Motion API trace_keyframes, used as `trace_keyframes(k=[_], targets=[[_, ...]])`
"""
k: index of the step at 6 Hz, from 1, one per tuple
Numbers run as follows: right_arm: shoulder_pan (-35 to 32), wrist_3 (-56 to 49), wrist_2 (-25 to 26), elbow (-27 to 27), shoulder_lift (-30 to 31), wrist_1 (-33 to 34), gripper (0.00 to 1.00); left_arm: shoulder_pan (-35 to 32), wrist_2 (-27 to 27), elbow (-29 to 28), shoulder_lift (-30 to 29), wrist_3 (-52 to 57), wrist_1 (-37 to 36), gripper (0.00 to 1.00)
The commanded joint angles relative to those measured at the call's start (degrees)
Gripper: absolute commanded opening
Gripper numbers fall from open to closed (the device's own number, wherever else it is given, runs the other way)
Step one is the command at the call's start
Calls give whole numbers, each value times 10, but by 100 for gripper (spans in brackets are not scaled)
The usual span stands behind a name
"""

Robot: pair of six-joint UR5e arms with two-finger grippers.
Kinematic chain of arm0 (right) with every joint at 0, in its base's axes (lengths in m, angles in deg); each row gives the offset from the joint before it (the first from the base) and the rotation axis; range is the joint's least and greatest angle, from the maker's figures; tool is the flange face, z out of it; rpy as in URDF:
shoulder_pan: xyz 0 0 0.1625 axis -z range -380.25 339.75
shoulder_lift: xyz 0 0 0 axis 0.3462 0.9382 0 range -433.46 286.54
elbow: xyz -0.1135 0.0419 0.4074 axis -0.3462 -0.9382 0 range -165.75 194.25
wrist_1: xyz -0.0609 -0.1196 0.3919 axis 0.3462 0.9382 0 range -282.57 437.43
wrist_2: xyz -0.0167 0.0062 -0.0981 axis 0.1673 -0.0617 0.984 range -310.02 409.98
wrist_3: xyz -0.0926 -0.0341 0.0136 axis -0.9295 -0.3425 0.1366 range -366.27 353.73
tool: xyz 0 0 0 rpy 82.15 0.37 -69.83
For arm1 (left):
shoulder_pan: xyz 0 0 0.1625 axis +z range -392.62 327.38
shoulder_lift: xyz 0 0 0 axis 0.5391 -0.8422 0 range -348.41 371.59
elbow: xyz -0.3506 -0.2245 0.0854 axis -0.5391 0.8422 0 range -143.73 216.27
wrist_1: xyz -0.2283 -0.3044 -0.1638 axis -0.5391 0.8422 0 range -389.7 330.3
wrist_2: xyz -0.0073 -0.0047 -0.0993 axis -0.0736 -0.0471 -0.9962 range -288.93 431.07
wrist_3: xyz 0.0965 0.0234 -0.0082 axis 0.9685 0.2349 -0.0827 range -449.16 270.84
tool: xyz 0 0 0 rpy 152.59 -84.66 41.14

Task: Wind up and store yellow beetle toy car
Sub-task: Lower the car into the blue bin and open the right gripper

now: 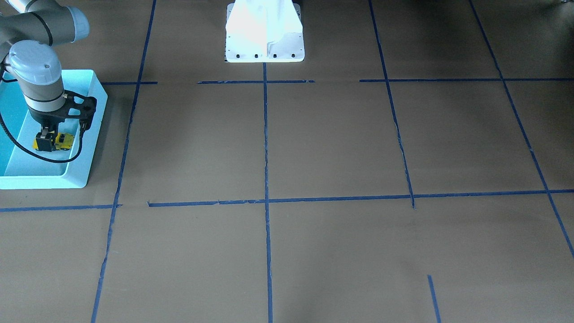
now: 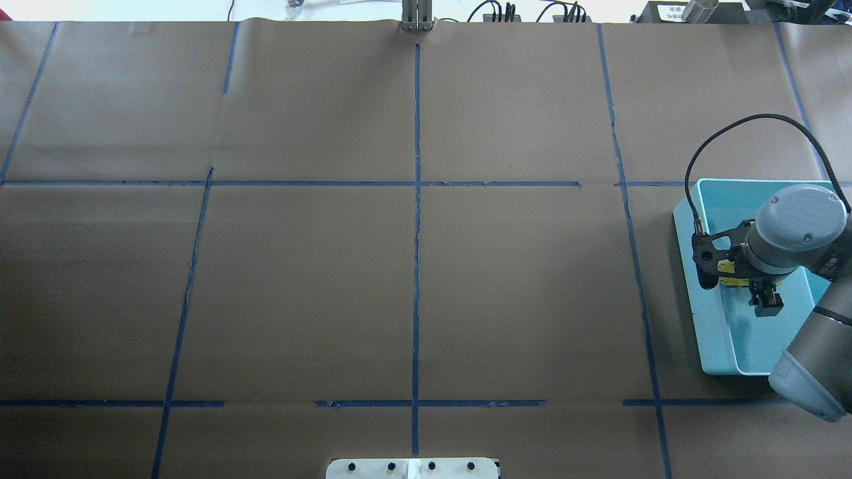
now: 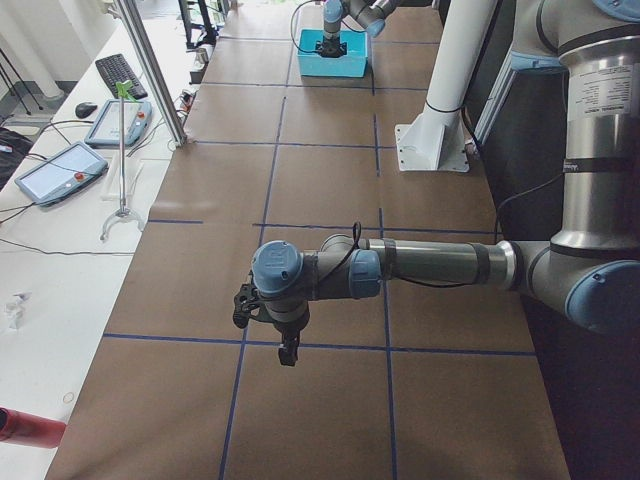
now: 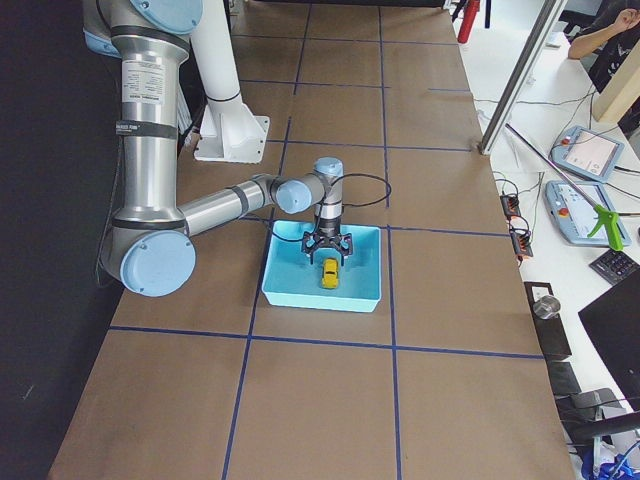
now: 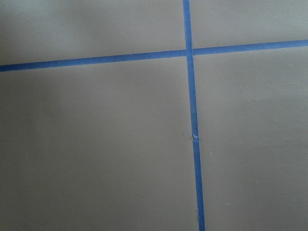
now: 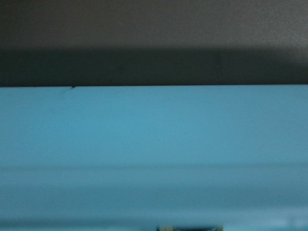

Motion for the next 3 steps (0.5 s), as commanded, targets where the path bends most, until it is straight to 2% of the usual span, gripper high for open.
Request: trace_keyframes(k=[1, 2, 3], targets=[[-107, -8, -103, 39, 19, 0, 100, -1, -1, -3, -1, 0, 0, 100], [-189, -23, -159, 63, 38, 33, 100, 0, -1, -7, -4, 0, 2, 100], [-269, -38, -171, 73, 36, 65, 100, -1, 0, -7, -3, 1, 2, 100]])
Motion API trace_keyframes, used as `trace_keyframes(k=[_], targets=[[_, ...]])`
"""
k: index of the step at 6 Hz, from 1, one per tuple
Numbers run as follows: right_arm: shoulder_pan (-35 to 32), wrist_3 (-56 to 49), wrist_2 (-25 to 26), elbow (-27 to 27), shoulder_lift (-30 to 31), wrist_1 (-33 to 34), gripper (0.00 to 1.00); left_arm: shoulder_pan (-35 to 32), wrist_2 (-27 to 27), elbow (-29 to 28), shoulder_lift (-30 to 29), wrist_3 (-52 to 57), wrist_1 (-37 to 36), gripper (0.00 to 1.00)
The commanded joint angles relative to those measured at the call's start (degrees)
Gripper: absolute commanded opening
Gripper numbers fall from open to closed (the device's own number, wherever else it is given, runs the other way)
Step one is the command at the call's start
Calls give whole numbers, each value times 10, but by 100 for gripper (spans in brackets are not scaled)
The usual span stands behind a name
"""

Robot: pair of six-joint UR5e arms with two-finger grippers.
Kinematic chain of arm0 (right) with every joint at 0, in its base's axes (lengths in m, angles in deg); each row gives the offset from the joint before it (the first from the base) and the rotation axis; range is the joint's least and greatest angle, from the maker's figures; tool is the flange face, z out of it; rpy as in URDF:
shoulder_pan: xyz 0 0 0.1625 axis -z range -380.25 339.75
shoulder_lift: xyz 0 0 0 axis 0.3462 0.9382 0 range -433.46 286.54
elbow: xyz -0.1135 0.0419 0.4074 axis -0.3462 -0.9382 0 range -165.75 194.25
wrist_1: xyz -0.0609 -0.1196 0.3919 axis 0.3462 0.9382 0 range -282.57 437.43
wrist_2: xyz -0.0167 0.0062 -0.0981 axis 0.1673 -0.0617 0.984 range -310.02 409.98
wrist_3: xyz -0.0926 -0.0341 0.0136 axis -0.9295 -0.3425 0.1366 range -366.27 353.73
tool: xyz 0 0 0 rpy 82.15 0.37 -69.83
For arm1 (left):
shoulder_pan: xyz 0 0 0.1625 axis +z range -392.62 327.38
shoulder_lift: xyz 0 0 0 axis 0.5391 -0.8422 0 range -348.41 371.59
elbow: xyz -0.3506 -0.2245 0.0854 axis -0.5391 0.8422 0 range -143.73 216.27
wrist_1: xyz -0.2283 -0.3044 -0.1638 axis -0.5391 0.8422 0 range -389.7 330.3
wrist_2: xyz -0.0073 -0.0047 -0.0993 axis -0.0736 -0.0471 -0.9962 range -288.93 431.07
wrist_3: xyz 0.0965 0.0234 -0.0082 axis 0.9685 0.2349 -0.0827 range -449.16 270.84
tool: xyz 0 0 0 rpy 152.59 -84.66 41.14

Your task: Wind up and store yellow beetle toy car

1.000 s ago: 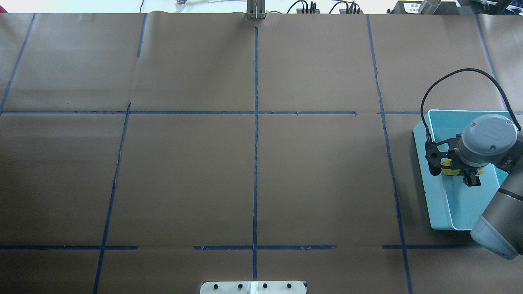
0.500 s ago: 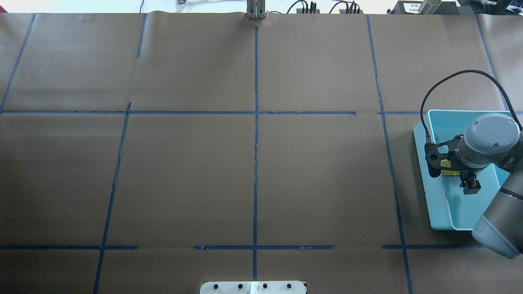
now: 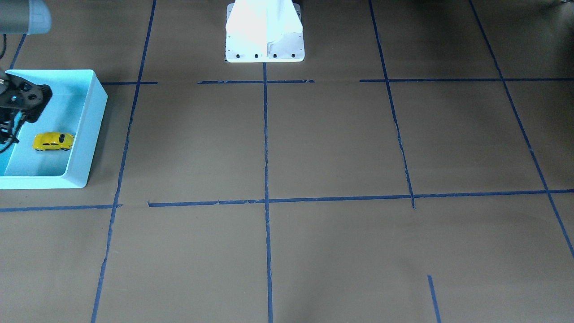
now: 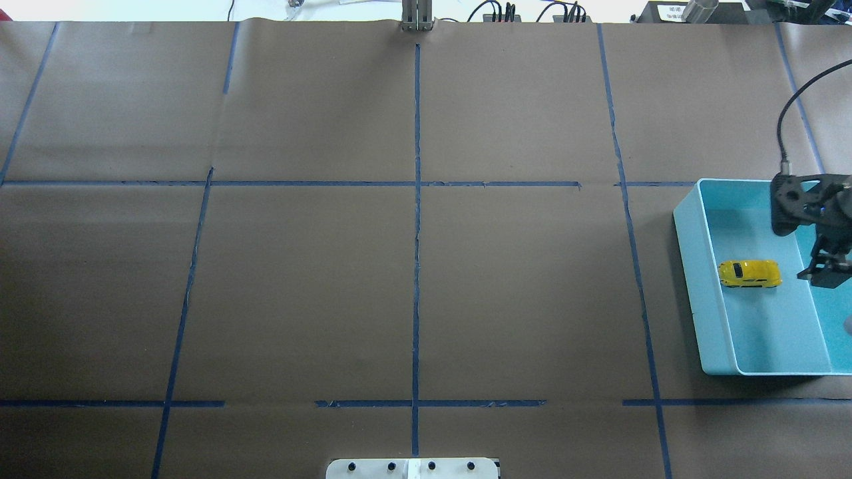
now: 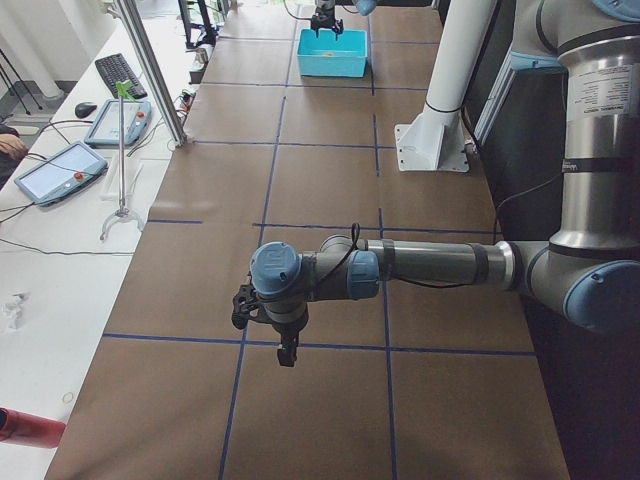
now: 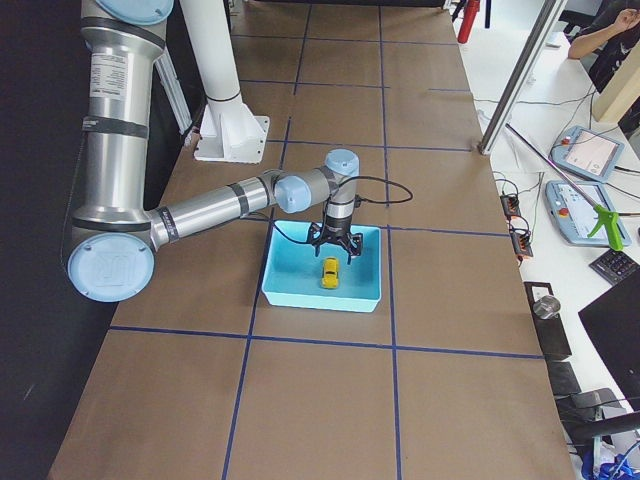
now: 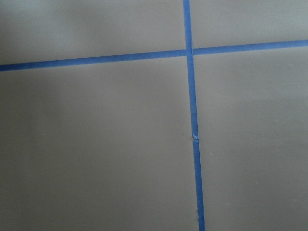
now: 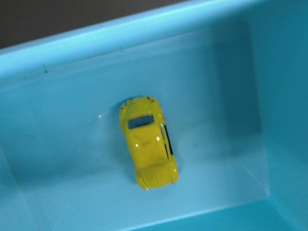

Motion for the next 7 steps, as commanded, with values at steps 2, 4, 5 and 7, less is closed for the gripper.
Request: trace_keyframes(k=[2, 4, 5, 7], targets=[[-252, -3, -101, -36, 0, 145, 99, 0, 1, -2, 0, 1, 2, 100], [-354, 145, -109, -96, 4, 167, 99, 0, 1, -2, 0, 1, 3, 100], [-366, 219, -109, -85, -1, 183, 99, 0, 1, -1, 0, 1, 4, 100], [-365, 232, -104, -93, 8, 182, 100, 0, 1, -1, -1, 1, 6, 100]])
